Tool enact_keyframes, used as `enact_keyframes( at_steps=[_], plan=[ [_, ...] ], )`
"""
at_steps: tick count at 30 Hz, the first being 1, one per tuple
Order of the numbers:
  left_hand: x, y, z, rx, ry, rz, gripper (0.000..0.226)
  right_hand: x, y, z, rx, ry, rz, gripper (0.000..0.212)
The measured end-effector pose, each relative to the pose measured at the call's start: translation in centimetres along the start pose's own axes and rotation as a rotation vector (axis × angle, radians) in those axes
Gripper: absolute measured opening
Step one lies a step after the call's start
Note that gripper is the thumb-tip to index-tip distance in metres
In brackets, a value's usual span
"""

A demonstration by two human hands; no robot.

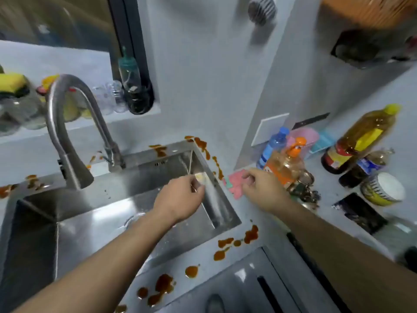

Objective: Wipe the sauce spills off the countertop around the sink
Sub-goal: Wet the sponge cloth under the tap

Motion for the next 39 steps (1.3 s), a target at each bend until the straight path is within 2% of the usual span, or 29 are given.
enact_keyframes(
  at_steps=[4,8,14,20,24,26,29,33,35,39],
  plan=[
    [7.1,-2.1,-2.1,-0.117,-0.169,0.046,0.025,6.7,4.9,-2.4,0.066,-0.195,-0.051,0.020],
    [12.3,-3.7,-4.1,-0.268,-0.234,0.208,0.025,11.1,7.9,-7.1,0.015,-0.217,0.062,0.021],
    [16.6,-4.7,-4.9,-0.438,-0.273,0.446,0.018,14.5,8.8,-12.0,0.001,-0.199,0.262,0.053],
    [16.5,-4.3,-6.2,-0.495,-0.255,0.549,0.020,14.9,9.6,-11.7,-0.024,-0.153,0.259,0.046],
    [15.7,-4.6,-6.1,-0.557,-0.240,0.716,0.022,12.8,6.8,-11.0,-0.019,-0.120,0.039,0.011],
    [14.9,-5.2,-5.6,-0.594,-0.204,0.900,0.028,12.7,3.4,-10.1,-0.074,-0.152,-0.148,0.019],
    [12.8,-6.6,-4.2,-0.636,-0.098,1.249,0.031,13.7,-3.1,-8.1,-0.259,-0.290,-0.375,0.025],
    [9.0,-12.6,-0.8,-0.748,0.198,1.407,0.034,17.0,-10.2,-5.6,-0.452,-0.481,-0.416,0.026],
    [7.5,-15.8,1.4,-0.800,0.315,1.495,0.041,18.8,-12.9,-4.7,-0.464,-0.548,-0.435,0.022],
    [5.5,-20.9,4.9,-0.849,0.423,1.623,0.032,21.3,-16.7,-4.9,-0.379,-0.568,-0.475,0.025]
  ],
)
Point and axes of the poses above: each hand's wrist, its own z-axis away from the middle knuckle, its own x-axis out of the palm, y = z × x, the point moved 8 cm from there along -z, towards the middle knuckle, and after that the axes turned 4 degrees about z, right-handed, at the moved point
